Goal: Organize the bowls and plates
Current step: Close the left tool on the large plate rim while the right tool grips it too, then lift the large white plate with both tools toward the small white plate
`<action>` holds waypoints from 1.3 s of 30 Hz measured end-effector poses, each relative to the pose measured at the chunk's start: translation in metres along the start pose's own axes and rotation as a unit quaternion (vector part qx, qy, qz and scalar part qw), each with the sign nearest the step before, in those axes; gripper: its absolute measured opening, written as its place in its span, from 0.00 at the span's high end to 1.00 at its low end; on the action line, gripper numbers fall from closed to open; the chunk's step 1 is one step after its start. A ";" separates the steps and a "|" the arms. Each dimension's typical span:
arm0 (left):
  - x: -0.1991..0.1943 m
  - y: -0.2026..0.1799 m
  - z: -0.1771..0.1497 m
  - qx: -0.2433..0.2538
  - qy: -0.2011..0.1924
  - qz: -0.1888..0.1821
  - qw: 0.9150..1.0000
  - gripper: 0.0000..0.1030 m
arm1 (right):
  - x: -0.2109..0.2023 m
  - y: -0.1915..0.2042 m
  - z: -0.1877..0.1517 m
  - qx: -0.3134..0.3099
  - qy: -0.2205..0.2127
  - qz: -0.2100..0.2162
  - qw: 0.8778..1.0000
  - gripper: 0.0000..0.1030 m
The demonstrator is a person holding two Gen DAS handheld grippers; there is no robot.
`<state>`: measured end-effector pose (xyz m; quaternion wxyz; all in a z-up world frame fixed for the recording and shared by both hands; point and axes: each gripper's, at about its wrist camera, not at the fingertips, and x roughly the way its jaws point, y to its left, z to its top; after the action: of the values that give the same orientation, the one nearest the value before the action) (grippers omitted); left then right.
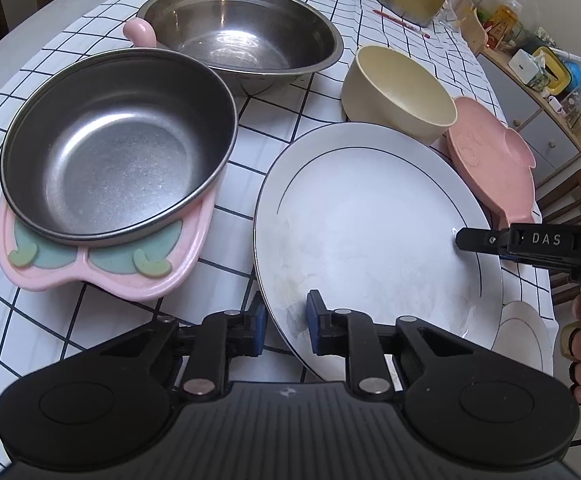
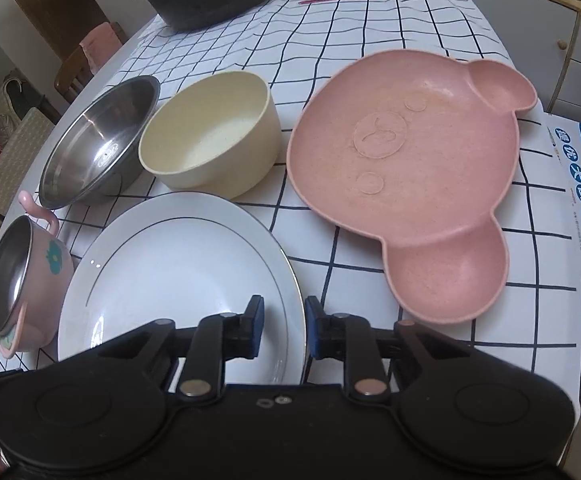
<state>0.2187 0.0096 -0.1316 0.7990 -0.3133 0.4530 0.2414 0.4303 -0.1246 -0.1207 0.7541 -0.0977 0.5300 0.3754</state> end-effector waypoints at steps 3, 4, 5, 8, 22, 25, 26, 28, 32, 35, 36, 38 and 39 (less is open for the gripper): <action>0.000 0.000 -0.001 0.000 -0.001 -0.004 1.000 0.82 | 0.001 -0.005 0.000 0.007 0.000 0.008 1.000 0.84; 0.000 0.000 -0.001 0.001 -0.001 -0.005 1.000 0.82 | 0.001 -0.007 0.000 0.008 -0.001 0.011 1.000 0.84; 0.000 0.001 -0.001 0.003 -0.002 -0.006 1.000 0.83 | 0.001 -0.007 -0.001 0.009 -0.002 0.013 1.000 0.84; -0.001 0.002 -0.001 0.002 -0.002 -0.008 1.000 0.84 | -0.002 -0.007 -0.002 0.010 -0.009 0.013 1.000 0.86; -0.029 0.011 -0.014 0.032 -0.006 -0.030 0.999 0.84 | -0.035 -0.001 -0.033 0.015 -0.024 0.015 0.999 0.91; -0.039 0.014 -0.018 0.045 -0.008 -0.039 0.998 0.84 | -0.047 0.004 -0.046 0.020 -0.029 0.015 0.999 0.91; -0.042 0.016 -0.020 0.050 -0.007 -0.043 0.998 0.84 | -0.052 0.006 -0.051 0.022 -0.031 0.014 0.999 0.92; -0.048 0.019 -0.023 0.057 -0.004 -0.050 0.997 0.84 | -0.062 0.012 -0.060 0.027 -0.037 0.009 0.999 0.92; -0.060 0.028 -0.031 0.077 -0.002 -0.064 0.995 0.84 | -0.079 0.025 -0.083 0.038 -0.052 -0.005 0.998 0.92; -0.070 0.037 -0.037 0.092 0.001 -0.076 0.993 0.84 | -0.091 0.036 -0.100 0.056 -0.063 -0.012 0.996 0.91; -0.074 0.042 -0.039 0.098 0.003 -0.081 0.992 0.84 | -0.095 0.041 -0.106 0.060 -0.067 -0.015 0.996 0.91; -0.080 0.049 -0.043 0.110 0.006 -0.084 0.990 0.84 | -0.102 0.051 -0.119 0.069 -0.074 -0.021 0.995 0.91; -0.084 0.053 -0.045 0.118 0.006 -0.085 0.989 0.84 | -0.104 0.055 -0.125 0.074 -0.075 -0.023 0.994 0.91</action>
<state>0.1177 0.0050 -0.0911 0.8452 -0.2560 0.4548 0.1154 0.2862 -0.2021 -0.0684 0.8054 -0.0255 0.4956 0.3240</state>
